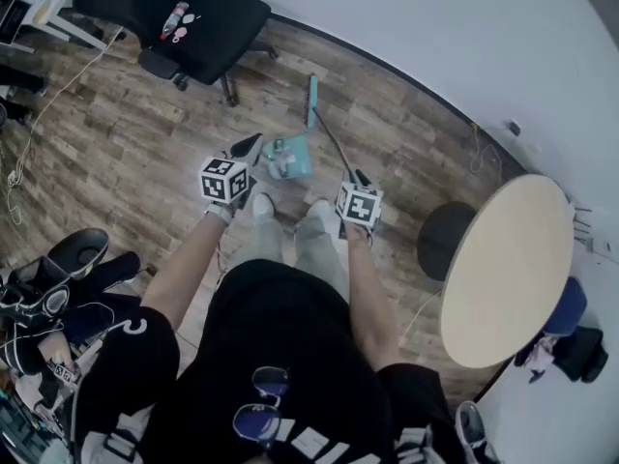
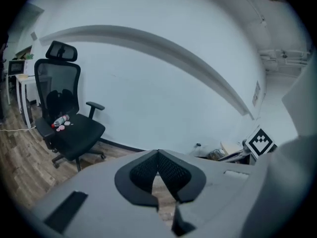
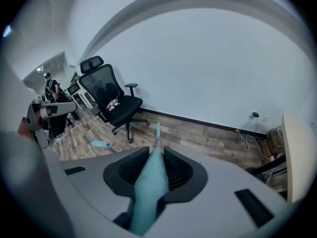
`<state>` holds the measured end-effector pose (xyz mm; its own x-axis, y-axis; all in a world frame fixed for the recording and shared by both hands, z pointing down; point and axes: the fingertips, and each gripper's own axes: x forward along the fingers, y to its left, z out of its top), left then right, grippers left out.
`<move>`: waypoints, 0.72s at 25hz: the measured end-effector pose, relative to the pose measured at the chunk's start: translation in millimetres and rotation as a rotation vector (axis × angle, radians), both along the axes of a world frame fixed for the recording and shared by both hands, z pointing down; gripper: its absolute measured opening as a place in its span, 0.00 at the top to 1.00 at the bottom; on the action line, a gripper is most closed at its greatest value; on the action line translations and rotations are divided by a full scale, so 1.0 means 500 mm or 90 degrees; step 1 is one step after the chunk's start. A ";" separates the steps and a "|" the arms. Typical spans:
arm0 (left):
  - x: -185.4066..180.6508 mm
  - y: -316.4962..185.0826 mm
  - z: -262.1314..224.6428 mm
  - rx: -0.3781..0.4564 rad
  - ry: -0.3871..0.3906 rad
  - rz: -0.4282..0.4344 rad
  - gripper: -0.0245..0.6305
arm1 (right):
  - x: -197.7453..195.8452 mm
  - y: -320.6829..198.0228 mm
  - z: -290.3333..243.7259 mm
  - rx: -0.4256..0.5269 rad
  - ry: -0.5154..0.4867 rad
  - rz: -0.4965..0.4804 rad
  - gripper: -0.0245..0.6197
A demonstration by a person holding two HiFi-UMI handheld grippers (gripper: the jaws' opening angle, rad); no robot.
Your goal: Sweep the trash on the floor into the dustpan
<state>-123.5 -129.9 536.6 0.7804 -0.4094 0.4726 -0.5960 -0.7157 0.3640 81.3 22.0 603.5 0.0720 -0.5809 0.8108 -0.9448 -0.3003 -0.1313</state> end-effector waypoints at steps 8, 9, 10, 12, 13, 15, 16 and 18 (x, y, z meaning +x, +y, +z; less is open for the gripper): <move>0.043 0.009 -0.154 0.078 0.055 -0.001 0.96 | 0.088 -0.002 -0.149 0.084 0.038 -0.018 0.83; 0.048 0.014 -0.168 0.088 0.067 -0.002 0.96 | 0.096 0.001 -0.160 0.094 0.038 -0.022 0.83; 0.055 0.019 -0.181 0.096 0.080 -0.002 0.96 | 0.107 0.003 -0.169 0.103 0.042 -0.025 0.83; 0.073 0.029 -0.201 0.104 0.102 0.000 0.96 | 0.133 0.008 -0.184 0.114 0.057 -0.027 0.83; 0.082 0.033 -0.206 0.106 0.107 0.003 0.96 | 0.143 0.011 -0.192 0.119 0.063 -0.028 0.83; 0.099 0.038 -0.212 0.109 0.111 0.009 0.97 | 0.159 0.015 -0.212 0.127 0.071 -0.026 0.83; 0.105 0.039 -0.214 0.110 0.112 0.010 0.97 | 0.166 0.018 -0.219 0.129 0.074 -0.024 0.83; 0.112 0.040 -0.218 0.109 0.111 0.013 0.97 | 0.182 0.027 -0.225 0.131 0.081 -0.020 0.83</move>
